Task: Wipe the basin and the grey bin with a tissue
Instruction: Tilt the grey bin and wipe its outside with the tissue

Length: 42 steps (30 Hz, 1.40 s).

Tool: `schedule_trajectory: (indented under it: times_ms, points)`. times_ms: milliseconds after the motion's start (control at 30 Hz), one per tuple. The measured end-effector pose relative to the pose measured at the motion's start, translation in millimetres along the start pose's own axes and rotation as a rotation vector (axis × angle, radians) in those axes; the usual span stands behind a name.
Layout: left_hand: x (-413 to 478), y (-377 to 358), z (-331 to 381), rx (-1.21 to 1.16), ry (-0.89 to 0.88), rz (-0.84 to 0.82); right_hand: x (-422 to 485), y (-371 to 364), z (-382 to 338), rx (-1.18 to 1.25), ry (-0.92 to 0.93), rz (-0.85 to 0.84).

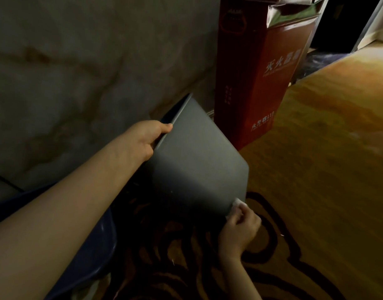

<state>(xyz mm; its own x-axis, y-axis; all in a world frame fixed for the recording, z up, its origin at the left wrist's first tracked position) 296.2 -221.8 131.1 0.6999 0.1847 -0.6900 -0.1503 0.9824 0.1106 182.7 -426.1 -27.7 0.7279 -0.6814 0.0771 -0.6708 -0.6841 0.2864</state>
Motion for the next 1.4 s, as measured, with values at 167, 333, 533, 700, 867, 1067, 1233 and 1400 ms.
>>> schedule_trajectory:
  times_ms: [167,333,533,700,867,1067,1233,1400]
  points:
    - [-0.3,1.2,-1.9,0.005,-0.026,0.028,-50.0,-40.9,-110.8,0.078,0.560,-0.191]
    - [-2.4,0.3,-2.0,0.004,-0.067,0.031,-22.3,-59.7,-146.9,0.117,0.687,-0.303]
    - [1.5,7.6,-0.9,0.010,-0.123,0.051,51.4,-18.4,-23.2,-0.116,0.072,-0.163]
    - [5.0,10.8,7.9,0.154,-0.128,0.062,51.6,-12.8,0.5,-0.130,0.055,-0.172]
    - [2.5,9.4,32.2,0.580,-0.158,0.009,43.6,-15.2,-0.5,-0.115,0.113,-0.161]
    - [13.5,-1.6,71.2,0.722,-0.160,0.079,22.6,-6.9,14.5,-0.077,0.251,-0.075]
    - [21.6,-50.1,81.8,0.980,-0.424,0.067,15.4,6.2,20.0,-0.096,0.338,0.055]
    - [19.7,-56.2,87.2,0.946,-0.490,0.049,13.2,9.4,16.7,-0.061,0.247,0.056]
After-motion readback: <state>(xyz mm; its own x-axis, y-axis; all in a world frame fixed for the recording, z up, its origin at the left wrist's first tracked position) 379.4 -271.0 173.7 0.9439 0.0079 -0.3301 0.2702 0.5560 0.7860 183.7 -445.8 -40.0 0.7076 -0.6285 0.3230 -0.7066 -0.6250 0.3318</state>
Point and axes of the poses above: each hand's wrist, its own x-axis towards the middle knuckle, its own y-axis out of the back of the hand, z = x × y, the point moved 5 cm from there along x, towards the middle knuckle, and after that the axes turned 11 degrees about y, right-handed, at the moved point
